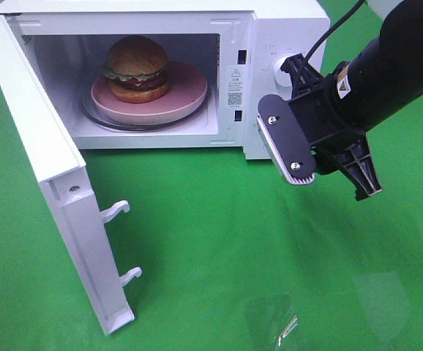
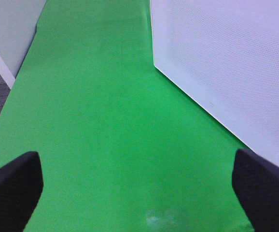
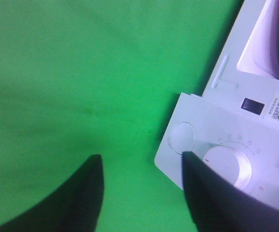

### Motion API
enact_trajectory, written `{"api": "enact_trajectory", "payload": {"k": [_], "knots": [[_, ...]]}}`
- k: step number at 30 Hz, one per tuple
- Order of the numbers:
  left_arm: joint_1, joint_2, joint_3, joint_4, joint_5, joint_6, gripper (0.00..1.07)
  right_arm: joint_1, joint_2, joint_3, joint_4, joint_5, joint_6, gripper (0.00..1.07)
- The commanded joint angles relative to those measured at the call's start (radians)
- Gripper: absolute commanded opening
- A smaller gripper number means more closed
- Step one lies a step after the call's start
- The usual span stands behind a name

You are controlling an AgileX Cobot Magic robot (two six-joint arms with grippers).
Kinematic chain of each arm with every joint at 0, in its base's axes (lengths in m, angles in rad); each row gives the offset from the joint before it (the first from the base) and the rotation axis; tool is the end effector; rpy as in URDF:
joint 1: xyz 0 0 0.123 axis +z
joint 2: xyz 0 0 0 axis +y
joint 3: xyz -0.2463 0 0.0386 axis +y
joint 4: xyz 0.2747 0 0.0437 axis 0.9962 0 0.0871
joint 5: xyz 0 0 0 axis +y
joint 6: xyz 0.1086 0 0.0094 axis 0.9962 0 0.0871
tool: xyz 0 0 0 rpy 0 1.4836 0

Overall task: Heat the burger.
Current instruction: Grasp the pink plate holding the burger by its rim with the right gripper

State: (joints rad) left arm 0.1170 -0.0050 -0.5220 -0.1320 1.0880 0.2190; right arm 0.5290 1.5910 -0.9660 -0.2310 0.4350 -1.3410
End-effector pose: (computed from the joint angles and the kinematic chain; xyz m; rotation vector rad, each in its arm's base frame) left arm 0.0665 -0.0050 0.2872 0.1142 2.0347 0.0529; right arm 0.3108 0.1695 0.1541 -2.2313 1.3555 -0.5108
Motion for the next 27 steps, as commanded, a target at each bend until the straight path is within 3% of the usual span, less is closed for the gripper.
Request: {"api": "enact_trajectory", "payload": {"k": [1,4,13,19,27], "knots": [[0.003,-0.018,0.002,-0.007,-0.013,-0.001,1.0,-0.003,-0.009,-0.01,0.005,-0.027,0.094,0.84],[0.003,-0.018,0.002,-0.007,-0.013,-0.001,1.0,-0.003,-0.009,-0.01,-0.018,-0.03,0.11,0.93],[0.003,-0.018,0.002,-0.007,-0.013,-0.001,1.0,0.045,-0.005,-0.023,-0.129,-0.075,0.2,0.92],[0.003,-0.018,0.002,-0.006,-0.013,-0.001,1.0,0.091,0.069,-0.151,-0.153,-0.094,0.266,0.92],[0.003,-0.018,0.002,-0.006,-0.013,-0.001,1.0,0.117,0.179,-0.227,-0.149,-0.121,0.266,0.91]]}}
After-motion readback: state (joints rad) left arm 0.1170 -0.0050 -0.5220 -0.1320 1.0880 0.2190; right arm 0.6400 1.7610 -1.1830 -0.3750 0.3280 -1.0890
